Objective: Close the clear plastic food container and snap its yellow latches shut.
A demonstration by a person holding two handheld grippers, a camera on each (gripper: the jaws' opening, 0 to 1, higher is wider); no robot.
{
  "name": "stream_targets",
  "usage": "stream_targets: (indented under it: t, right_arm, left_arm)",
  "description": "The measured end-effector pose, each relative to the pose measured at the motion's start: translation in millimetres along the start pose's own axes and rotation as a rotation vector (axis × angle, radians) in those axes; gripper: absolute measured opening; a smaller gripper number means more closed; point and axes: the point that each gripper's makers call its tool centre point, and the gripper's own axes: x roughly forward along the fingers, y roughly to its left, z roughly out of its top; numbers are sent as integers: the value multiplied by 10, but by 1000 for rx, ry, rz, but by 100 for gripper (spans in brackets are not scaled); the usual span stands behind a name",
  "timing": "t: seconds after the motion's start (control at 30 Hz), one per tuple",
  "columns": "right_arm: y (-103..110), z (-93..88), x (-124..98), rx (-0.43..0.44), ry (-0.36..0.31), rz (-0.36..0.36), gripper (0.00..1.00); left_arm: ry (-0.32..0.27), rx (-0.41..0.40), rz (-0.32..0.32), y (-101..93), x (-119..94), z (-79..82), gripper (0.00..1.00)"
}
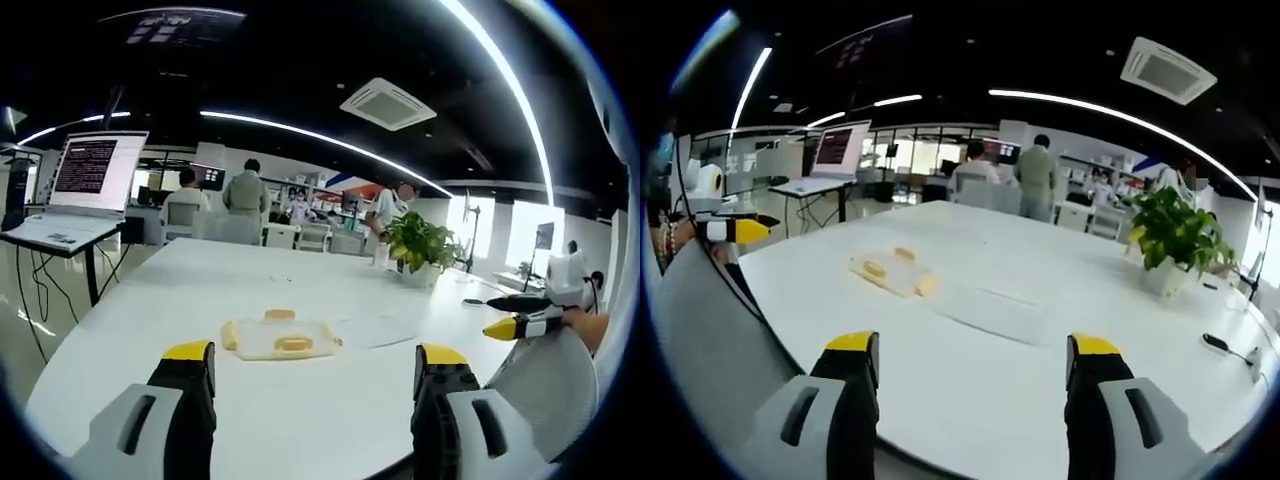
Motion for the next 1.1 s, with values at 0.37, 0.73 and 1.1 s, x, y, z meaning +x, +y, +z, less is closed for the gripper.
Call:
stream_targets:
  t: [0.37,0.73,1.1]
  right_arm:
    - [78,-62,36,56,79,81,82]
    - [-187,33,259,-38,126,104,82]
    - [-40,369,799,-118,106,267,84]
  left_arm:
    - [42,-75,-18,91,105,17,84]
    - [49,-60,-83,272,346,170,92]
    - [257,129,-80,664,691,-3,92]
